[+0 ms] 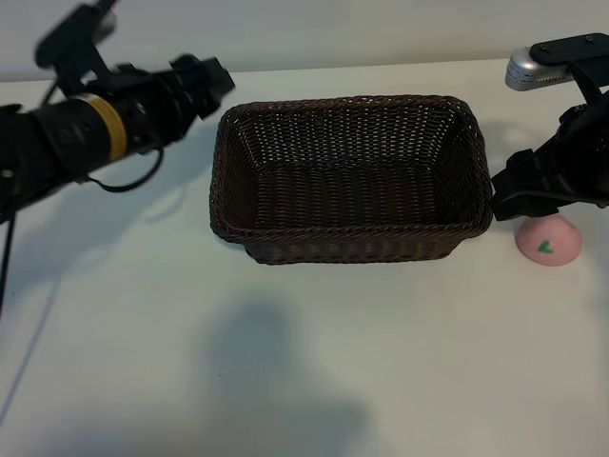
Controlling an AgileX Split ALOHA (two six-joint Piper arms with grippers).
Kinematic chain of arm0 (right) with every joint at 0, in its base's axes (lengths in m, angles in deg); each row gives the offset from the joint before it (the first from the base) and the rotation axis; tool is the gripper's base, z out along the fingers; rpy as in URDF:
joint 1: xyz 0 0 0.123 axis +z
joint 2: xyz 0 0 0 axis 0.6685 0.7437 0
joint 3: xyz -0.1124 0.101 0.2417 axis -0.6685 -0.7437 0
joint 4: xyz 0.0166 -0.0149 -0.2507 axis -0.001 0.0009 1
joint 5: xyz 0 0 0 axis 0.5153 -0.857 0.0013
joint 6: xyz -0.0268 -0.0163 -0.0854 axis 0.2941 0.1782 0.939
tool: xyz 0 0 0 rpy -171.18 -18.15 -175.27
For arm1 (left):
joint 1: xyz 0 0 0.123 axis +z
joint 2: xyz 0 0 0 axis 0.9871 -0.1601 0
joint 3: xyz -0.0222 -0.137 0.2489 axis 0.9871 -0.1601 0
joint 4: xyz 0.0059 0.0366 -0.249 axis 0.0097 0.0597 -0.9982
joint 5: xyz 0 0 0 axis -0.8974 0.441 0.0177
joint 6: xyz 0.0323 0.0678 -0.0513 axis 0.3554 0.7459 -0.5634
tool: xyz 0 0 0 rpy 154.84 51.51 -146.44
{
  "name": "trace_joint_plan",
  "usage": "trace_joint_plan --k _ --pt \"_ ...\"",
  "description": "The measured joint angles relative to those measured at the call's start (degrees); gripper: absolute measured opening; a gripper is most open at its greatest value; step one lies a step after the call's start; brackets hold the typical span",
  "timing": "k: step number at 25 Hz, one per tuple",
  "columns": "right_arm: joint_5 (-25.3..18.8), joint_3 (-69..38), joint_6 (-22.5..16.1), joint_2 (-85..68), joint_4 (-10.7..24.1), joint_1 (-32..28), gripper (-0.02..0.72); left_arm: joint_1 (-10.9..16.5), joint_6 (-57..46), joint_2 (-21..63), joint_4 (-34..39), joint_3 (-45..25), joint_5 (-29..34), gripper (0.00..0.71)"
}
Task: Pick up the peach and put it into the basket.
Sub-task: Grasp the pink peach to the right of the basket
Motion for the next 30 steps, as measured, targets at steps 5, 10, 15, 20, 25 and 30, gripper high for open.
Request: trace_joint_plan --k 5,10,15,20,25,30 --pt "-0.07 0.0 0.0 0.0 0.0 0.0 0.593 0.0 0.0 6.8 6.66 0.07 4.27 0.63" --pt "-0.07 0.0 0.0 0.0 0.0 0.0 0.593 0.0 2.53 12.28 18.7 0.07 4.46 0.615" --pt "-0.38 0.0 0.0 0.0 0.0 0.0 0.593 0.0 2.96 15.86 24.43 0.07 5.34 0.6" --pt "-1.28 0.0 0.0 0.0 0.0 0.0 0.593 0.0 3.8 20.1 27.27 0.07 5.4 0.598" --pt "-1.36 0.0 0.0 0.0 0.0 0.0 0.593 0.0 5.8 25.4 34.75 0.07 5.35 0.598" --pt "-1.39 0.0 0.0 0.0 0.0 0.0 0.593 0.0 5.8 32.86 36.69 -1.24 7.3 0.597"
